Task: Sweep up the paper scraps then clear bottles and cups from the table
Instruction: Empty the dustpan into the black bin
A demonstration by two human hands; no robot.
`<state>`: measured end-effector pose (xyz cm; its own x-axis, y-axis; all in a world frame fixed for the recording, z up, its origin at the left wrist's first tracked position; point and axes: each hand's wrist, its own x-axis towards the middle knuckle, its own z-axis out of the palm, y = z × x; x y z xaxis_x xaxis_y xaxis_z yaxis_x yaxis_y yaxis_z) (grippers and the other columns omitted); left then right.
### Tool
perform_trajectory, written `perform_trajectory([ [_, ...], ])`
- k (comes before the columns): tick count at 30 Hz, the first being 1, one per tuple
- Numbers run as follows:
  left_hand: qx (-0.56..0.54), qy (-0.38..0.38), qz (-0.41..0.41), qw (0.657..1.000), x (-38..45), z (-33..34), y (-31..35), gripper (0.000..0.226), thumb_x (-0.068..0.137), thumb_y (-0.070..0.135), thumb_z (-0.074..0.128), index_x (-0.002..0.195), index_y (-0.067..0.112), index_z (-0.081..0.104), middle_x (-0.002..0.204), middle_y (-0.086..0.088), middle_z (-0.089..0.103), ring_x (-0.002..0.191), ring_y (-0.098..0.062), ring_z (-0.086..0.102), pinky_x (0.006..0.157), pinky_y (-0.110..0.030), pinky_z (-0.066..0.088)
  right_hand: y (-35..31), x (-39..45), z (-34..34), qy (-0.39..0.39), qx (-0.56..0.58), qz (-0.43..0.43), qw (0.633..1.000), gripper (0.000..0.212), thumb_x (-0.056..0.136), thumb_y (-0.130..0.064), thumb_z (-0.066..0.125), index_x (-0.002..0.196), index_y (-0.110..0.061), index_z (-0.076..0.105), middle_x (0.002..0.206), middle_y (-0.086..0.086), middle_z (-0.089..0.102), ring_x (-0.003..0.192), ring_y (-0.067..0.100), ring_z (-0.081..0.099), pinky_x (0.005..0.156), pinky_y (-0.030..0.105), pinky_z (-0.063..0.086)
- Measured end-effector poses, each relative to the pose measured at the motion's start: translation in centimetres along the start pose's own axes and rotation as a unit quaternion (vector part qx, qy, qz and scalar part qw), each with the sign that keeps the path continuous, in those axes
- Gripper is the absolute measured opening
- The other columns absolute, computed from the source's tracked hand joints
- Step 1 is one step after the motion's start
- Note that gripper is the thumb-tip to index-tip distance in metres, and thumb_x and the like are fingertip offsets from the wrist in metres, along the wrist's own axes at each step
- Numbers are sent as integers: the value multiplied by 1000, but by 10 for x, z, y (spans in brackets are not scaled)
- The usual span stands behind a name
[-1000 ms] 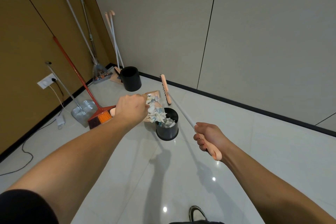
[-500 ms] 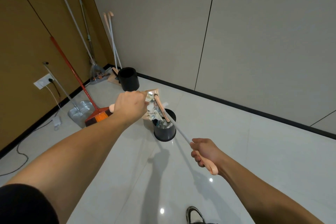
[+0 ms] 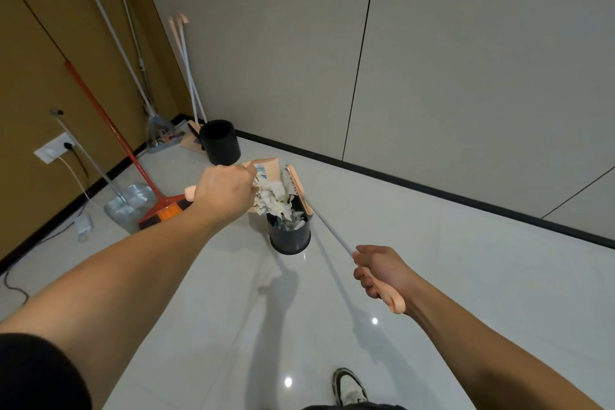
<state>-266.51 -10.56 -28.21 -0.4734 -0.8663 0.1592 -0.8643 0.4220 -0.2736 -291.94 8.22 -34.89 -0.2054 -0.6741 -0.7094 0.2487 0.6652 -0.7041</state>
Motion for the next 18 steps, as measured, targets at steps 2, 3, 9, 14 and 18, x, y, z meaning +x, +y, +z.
perform_trajectory([
  [2,1,-1,6,1000,-3,0,1,18,89,42,54,93,26,60,67,6,52,55,-16,50,46,-26,33,-3,0,2,1,1,-2,1000,36,97,-15,58,132,-15,50,66,7,50,41,14,38,39,22,31],
  [3,-1,-4,7,1000,-5,1,3,17,90,42,54,93,27,60,68,7,54,55,-15,51,46,-26,37,-4,0,4,-1,4,-2,1000,34,97,-15,58,130,-15,51,65,7,50,41,14,38,39,22,31],
  [9,-9,-14,20,1000,-11,2,5,15,90,40,56,95,27,59,66,6,53,54,-14,51,50,-27,49,-11,-2,13,-29,39,0,999,12,97,-15,57,106,-17,49,58,3,47,42,14,35,37,21,30],
  [14,36,-29,76,996,-17,0,8,9,83,30,65,89,27,58,67,8,54,57,-16,50,46,-27,38,-13,-4,17,-48,53,-5,997,4,98,-16,55,95,-16,52,61,3,45,43,13,35,37,20,30],
  [18,50,-44,78,995,-18,-3,8,16,83,30,67,98,28,62,75,7,60,62,-14,52,49,-27,38,-12,-2,18,-40,51,-5,998,11,97,-17,57,107,-14,56,62,4,47,43,14,36,38,21,30],
])
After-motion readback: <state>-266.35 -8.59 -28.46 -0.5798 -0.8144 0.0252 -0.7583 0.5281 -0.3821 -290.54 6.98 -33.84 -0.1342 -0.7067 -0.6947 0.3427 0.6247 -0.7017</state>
